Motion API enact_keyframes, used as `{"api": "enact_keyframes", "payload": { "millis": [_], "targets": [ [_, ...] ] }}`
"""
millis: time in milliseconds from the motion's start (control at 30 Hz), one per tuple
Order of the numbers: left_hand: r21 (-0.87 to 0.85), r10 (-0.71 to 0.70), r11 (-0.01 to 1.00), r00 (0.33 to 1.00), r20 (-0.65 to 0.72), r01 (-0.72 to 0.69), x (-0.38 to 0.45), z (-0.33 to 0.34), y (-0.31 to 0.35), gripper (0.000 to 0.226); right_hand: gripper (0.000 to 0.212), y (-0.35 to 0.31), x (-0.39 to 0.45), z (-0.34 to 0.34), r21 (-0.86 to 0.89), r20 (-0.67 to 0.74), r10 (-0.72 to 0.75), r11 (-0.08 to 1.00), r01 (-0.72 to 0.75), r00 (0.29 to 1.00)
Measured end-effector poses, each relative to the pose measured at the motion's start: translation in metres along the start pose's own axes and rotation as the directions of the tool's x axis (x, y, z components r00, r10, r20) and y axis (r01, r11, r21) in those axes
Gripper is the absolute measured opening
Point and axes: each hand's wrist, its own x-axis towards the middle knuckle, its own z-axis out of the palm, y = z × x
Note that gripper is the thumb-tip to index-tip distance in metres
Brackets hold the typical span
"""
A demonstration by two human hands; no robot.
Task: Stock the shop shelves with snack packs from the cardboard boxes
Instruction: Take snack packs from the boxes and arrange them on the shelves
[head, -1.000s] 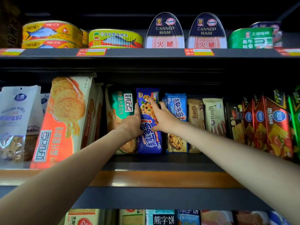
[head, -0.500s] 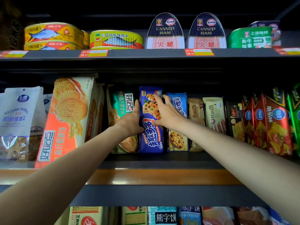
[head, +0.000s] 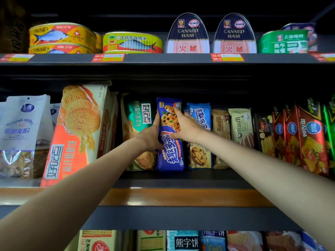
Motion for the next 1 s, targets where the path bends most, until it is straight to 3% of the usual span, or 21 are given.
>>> {"api": "enact_keyframes", "payload": {
  "millis": [100, 433, 833, 933, 1000],
  "targets": [
    [0.093, 0.003, 0.996, 0.999, -0.039, 0.001, 0.002, 0.006, 0.001, 0.108, 0.102, 0.001, 0.000, 0.004, 0.005, -0.006, 0.009, 1.000, -0.009, 1.000],
    [-0.041, -0.007, 0.999, 0.999, -0.042, 0.005, -0.005, -0.002, 0.001, 0.107, 0.087, 0.006, -0.005, -0.014, 0.092, -0.083, -0.035, 0.995, 0.042, 0.996],
    [-0.078, -0.022, 0.997, 0.997, -0.072, 0.016, -0.014, -0.010, 0.001, 0.103, 0.086, 0.004, -0.002, -0.013, 0.142, -0.170, -0.036, 0.988, 0.060, 0.985],
    [-0.003, 0.021, 1.000, 0.988, -0.152, -0.022, -0.017, -0.012, 0.001, 0.095, 0.081, 0.002, -0.005, -0.014, 0.090, -0.191, -0.062, 0.993, 0.080, 0.980],
    [0.034, 0.056, 0.998, 0.966, -0.253, -0.049, -0.020, -0.012, -0.003, 0.089, 0.075, -0.005, -0.009, -0.013, -0.027, -0.268, -0.170, 0.985, 0.169, 0.948]
  ]
}}
